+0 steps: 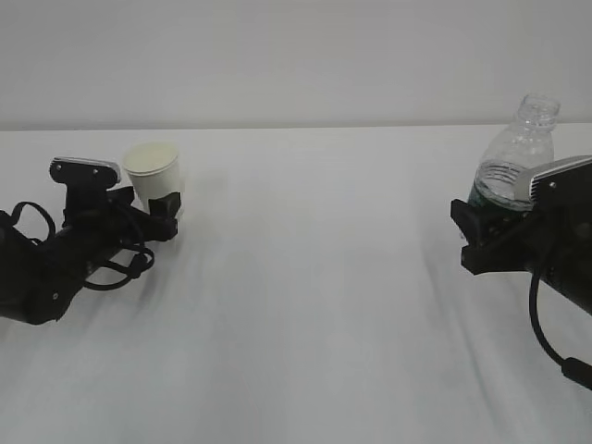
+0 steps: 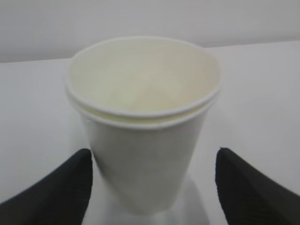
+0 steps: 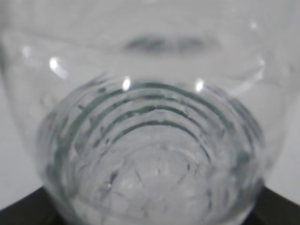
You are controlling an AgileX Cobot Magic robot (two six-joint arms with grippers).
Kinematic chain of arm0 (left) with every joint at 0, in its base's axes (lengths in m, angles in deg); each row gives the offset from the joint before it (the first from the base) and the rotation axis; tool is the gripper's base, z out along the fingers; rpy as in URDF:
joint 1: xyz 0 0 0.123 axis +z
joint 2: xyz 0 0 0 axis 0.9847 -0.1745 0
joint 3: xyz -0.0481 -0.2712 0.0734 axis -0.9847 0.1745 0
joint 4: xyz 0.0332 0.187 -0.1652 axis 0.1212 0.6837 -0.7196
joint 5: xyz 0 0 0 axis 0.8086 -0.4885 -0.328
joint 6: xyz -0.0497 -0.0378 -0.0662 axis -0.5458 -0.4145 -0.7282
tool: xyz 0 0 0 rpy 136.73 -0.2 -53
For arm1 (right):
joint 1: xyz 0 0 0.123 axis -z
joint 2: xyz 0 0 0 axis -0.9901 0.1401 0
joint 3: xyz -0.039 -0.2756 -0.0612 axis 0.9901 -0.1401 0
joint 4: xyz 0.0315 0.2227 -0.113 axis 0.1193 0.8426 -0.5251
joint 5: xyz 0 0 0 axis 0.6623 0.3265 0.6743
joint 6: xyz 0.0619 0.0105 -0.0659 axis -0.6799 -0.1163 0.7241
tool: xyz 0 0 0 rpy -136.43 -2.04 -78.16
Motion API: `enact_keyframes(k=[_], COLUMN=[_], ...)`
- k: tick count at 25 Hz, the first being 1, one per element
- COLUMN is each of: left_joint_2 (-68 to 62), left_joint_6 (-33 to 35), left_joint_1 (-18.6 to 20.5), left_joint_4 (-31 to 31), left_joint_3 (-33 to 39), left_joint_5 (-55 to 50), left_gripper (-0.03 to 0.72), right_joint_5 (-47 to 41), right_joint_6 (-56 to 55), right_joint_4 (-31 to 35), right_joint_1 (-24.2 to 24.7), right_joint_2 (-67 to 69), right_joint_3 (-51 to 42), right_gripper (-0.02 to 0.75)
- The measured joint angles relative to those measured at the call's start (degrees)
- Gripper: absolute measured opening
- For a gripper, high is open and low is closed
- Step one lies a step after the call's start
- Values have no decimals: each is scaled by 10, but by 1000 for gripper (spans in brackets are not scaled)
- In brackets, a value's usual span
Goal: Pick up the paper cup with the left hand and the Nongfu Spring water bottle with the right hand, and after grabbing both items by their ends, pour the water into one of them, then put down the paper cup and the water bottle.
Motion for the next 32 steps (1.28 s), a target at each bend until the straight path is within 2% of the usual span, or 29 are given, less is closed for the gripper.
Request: enact_keyframes(k=[7,32], left_joint_2=[-11,-63], left_joint_6=[0,0], left_joint_1=[0,0], left_joint_4=[-13,-16], left_joint_3=[-7,-109], left_joint_5=[-6,-44], left_gripper=[587,586], right_joint_5=[0,-2], right_joint_6=[0,1], right_joint_4=[0,-13], right_joint_1=[0,0], right_joint_2=[0,0], right_joint_3=[0,0], right_gripper=[470,470])
